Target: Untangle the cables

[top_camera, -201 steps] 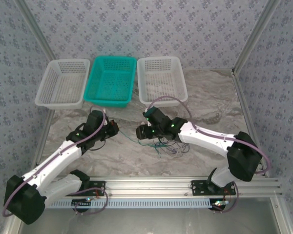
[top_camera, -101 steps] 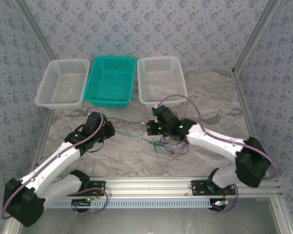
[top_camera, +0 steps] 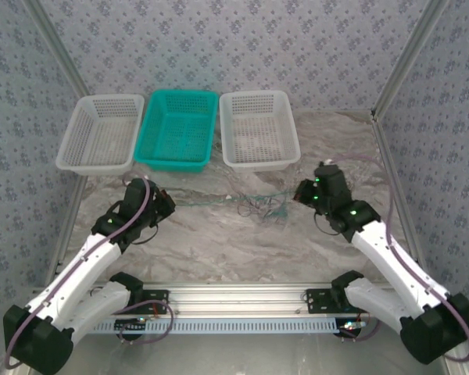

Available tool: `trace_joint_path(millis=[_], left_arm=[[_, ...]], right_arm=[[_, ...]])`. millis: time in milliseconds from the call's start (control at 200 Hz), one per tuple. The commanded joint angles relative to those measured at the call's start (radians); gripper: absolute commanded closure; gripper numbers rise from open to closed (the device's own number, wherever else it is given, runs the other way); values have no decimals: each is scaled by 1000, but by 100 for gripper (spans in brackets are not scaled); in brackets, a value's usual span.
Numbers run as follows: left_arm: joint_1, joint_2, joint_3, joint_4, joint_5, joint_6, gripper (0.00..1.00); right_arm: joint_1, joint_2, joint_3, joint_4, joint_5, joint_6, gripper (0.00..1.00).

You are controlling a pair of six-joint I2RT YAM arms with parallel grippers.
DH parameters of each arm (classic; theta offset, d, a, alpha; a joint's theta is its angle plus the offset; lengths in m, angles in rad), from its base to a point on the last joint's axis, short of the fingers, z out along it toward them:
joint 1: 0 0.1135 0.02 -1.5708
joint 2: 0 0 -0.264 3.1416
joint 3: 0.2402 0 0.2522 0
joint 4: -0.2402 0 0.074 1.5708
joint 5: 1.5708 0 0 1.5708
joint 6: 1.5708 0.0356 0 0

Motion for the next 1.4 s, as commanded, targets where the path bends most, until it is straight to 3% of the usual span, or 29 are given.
trace_joint_path(millis=[0,195,495,550,620,710,840,1019,1174,1294,1394], left_arm=[[41,-9,23,-138,-184,8,100],[73,-25,23,-170,-202,11,100],[117,-59,4,-226,-221,-5,100],[119,-67,-5,-199,-184,12,100],[118,-76,-31,-74,-55,59,100],[116,-86,-46,54,95,65,100],[91,-100,6,157,212,87,100],[-66,-40,205,224,205,198,100],[-165,119,427,274,127,284,100],[-172,259,603,348,130,321,100],[-175,367,736,437,178,354,100]], right_arm=[[-159,-73,-16,-152,154,19,100],[-382,-112,1,-180,80,33,100],[-629,-156,6,-150,-36,45,100],[-630,-144,1,-138,-91,40,100],[-614,-117,-22,-52,-204,16,100],[-544,-88,-48,-19,-261,-9,100],[-401,-69,-93,-23,-188,-16,100],[-276,-61,-205,15,-121,56,85],[-241,-98,-228,-19,-80,75,46],[-242,-167,-197,-87,-61,61,27],[-242,-219,-169,-141,-52,47,17]])
